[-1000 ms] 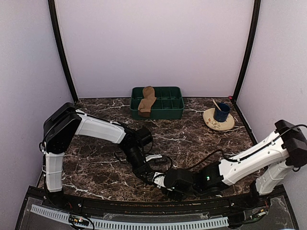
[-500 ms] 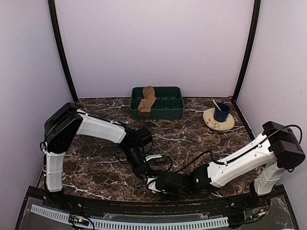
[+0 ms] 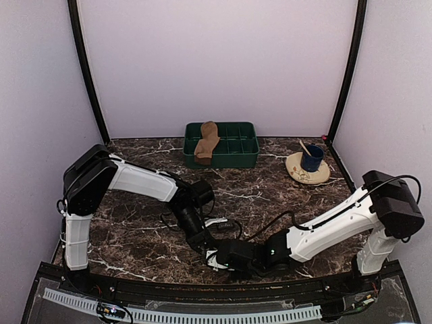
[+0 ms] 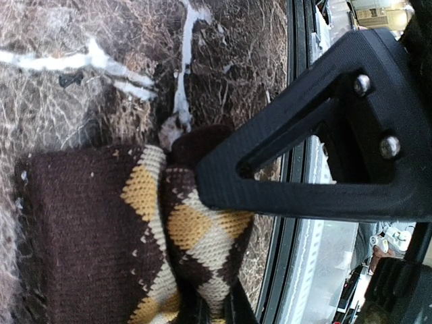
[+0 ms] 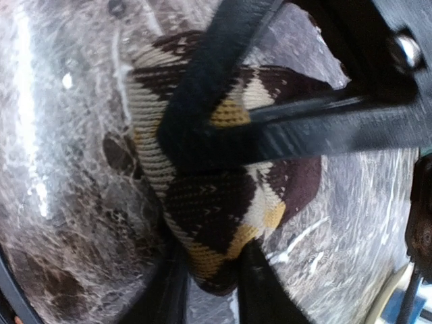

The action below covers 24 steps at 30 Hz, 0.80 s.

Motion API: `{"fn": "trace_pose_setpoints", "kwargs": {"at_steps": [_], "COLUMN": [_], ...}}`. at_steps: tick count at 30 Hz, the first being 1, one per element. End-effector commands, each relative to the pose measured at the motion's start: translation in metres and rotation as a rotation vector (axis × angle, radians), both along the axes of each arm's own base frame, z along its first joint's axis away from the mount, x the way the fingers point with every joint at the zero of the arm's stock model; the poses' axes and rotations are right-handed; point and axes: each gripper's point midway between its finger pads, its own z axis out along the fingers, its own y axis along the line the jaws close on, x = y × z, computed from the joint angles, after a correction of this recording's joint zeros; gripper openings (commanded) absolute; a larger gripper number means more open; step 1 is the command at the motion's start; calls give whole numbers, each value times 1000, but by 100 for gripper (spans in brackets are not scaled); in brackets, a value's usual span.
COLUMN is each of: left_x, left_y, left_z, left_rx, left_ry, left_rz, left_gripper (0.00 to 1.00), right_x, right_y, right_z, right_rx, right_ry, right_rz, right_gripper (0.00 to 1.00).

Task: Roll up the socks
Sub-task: Place the sock at the center of the board.

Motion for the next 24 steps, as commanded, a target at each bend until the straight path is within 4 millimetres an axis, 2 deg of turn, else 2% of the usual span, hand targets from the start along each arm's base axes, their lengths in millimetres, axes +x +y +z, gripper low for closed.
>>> {"fn": "trace_pose_setpoints", "kwargs": {"at_steps": [1,5,9,14,24], "left_x": [-7,-3,11,27,35], "left_y": [22,21,27,33,42], "left_z": [-29,-24,-21,-5,15], "left_rx": [149,144,162,132,95], "left_ry": [-2,-24,-98,-150,-188], "left_rz": [-12,-2,36,108,168], "left_gripper": [0,3,20,31,36], "right_x": [-2,-4,-6,-7,-6], "right_y": [4,-1,-4,-6,-4], "right_z": [-12,-21,-23,-24,-22], "right_rx": [-16,-38,-40,-24,-2], "right_ry": [71,116,156,217,307], "right_rz": [16,15,6,-14,-48], "right_gripper": [12,3,0,0,0]}}
